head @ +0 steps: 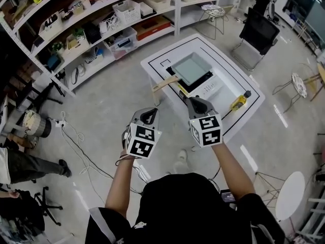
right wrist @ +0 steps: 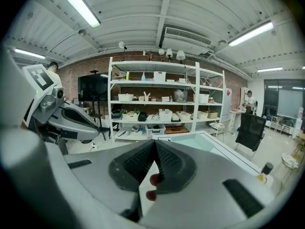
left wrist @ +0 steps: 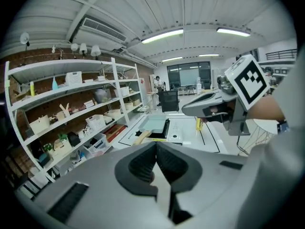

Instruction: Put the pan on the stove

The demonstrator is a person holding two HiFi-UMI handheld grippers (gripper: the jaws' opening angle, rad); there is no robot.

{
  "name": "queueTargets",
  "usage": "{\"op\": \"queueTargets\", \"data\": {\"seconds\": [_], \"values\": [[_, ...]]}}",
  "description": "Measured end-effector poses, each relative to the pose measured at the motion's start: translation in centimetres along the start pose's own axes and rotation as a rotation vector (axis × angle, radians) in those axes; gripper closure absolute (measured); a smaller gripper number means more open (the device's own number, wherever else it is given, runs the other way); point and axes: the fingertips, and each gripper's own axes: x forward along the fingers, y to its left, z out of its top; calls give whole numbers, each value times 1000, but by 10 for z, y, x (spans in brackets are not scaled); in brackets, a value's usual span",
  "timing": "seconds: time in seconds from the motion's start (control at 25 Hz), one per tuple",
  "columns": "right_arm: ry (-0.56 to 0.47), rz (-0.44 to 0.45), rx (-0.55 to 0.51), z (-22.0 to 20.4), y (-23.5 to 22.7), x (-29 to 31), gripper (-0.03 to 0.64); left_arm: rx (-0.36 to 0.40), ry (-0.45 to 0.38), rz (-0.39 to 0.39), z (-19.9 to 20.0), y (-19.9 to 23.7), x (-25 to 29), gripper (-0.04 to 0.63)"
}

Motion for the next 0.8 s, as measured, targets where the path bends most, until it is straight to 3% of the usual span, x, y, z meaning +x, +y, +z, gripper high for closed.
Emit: {"op": "queueTargets", "data": {"seconds": [0.44,0.8], "values": [[-59,-35,-22,-5,64,-64,615,-105,-199,68,-16,-22,-89,584],[-125,-51,-1,5,81,-97,615,-123,-280,100,-11,-37,-117,584]]}}
